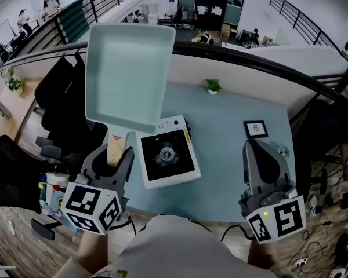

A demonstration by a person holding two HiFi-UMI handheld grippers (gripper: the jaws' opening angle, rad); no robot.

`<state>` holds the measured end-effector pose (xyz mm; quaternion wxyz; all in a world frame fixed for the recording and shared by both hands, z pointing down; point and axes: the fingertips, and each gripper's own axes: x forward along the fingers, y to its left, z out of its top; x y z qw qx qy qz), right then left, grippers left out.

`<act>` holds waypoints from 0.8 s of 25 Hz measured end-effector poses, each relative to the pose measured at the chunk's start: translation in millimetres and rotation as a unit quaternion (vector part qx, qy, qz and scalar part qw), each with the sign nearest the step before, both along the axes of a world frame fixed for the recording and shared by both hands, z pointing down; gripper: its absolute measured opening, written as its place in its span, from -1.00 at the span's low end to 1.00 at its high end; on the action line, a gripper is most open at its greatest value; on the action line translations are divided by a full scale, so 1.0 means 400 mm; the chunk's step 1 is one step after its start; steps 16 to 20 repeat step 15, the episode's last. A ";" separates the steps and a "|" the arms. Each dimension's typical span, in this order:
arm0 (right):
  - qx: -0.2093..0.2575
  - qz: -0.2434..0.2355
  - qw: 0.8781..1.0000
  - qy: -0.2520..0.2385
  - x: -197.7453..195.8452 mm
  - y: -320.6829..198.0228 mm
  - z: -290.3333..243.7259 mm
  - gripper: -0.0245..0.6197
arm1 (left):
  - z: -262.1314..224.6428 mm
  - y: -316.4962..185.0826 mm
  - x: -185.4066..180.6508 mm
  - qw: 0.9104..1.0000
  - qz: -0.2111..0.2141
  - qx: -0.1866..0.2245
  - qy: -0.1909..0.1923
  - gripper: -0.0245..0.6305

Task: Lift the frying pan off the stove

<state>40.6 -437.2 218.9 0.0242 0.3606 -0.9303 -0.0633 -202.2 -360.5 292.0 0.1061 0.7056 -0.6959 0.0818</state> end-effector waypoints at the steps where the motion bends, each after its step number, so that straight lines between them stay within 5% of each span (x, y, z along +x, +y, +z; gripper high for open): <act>1: -0.002 -0.001 1.000 0.000 -0.001 0.000 0.003 -0.91 | 0.001 0.000 -0.001 1.000 0.000 -0.002 -0.001 -0.49; 20: -0.018 -0.002 1.000 0.003 -0.007 0.012 0.033 -0.91 | 0.009 0.009 -0.006 1.000 0.001 -0.008 -0.005 -0.48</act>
